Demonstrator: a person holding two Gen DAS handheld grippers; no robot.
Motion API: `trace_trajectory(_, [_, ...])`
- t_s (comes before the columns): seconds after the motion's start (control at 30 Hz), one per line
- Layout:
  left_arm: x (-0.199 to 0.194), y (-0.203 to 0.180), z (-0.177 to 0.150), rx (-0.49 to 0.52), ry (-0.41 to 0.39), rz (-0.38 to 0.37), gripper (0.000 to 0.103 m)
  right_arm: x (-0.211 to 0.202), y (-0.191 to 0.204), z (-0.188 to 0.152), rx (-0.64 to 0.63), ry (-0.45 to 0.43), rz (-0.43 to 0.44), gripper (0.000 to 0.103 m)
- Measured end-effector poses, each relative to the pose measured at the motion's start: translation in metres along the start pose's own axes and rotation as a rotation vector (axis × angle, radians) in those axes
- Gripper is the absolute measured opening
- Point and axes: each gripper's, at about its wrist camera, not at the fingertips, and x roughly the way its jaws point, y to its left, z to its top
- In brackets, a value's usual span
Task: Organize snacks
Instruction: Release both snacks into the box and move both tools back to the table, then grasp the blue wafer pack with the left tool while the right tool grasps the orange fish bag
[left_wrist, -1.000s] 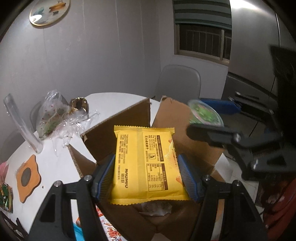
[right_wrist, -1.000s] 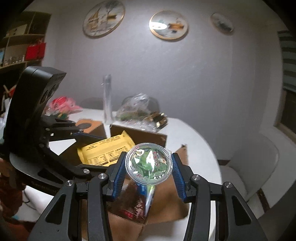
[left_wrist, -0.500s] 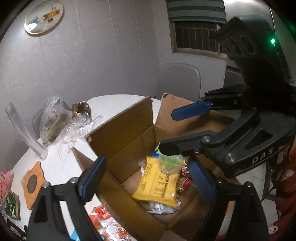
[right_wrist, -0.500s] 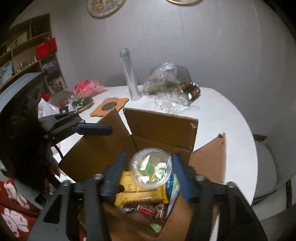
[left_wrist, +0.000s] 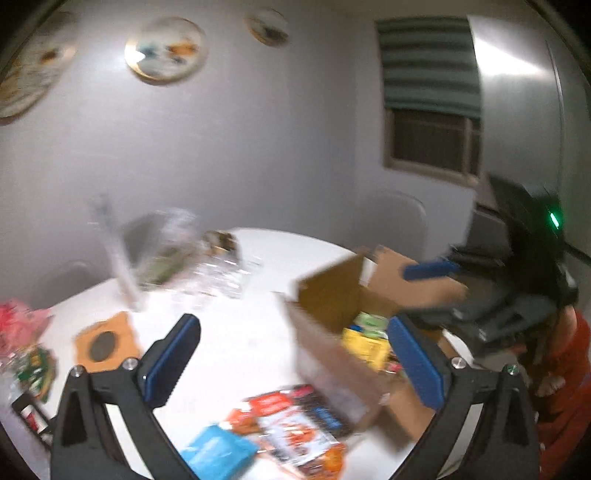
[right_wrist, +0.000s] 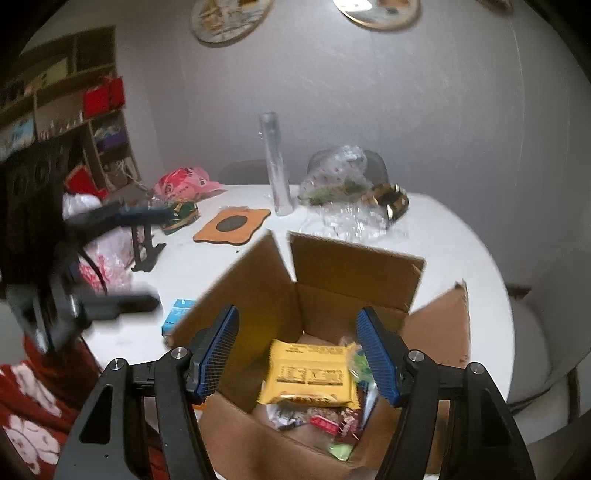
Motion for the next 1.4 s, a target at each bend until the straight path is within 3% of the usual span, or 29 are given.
trace_trajectory(0.2, [-0.052,0.045,-0.019,-0.051,-0.039,0.105,0.102,-0.007,0.069,0.006,-0.121,-0.076,-0.038,0.063])
trace_trajectory(0.37, [-0.071,0.077,-0.052,-0.097,-0.023,0.162,0.102,0.006,0.128,0.011,-0.196,-0.079,-0.039,0.063])
trace_trajectory(0.57, [-0.036,0.11,-0.118,-0.148,0.098,0.197,0.102,0.044,0.183,-0.002,-0.27,-0.046,-0.078,0.063])
trace_trajectory(0.7, [-0.005,0.115,-0.156,-0.127,0.155,0.198,0.102,0.088,0.205,-0.022,-0.282,0.052,-0.078,0.062])
trace_trajectory(0.93, [0.041,0.119,-0.195,-0.191,0.26,0.134,0.102,0.154,0.189,-0.061,-0.197,0.19,-0.139,0.061])
trace_trajectory(1.0, [0.051,0.12,-0.199,-0.194,0.28,0.123,0.102,0.166,0.182,-0.071,-0.189,0.207,-0.159,0.055])
trace_trajectory(1.37, [0.092,0.112,-0.189,-0.113,0.331,0.022,0.102,0.183,0.163,-0.091,-0.162,0.184,-0.33,0.035])
trace_trajectory(1.4, [0.095,0.112,-0.188,-0.109,0.333,0.011,0.102,0.181,0.163,-0.092,-0.157,0.177,-0.344,0.029])
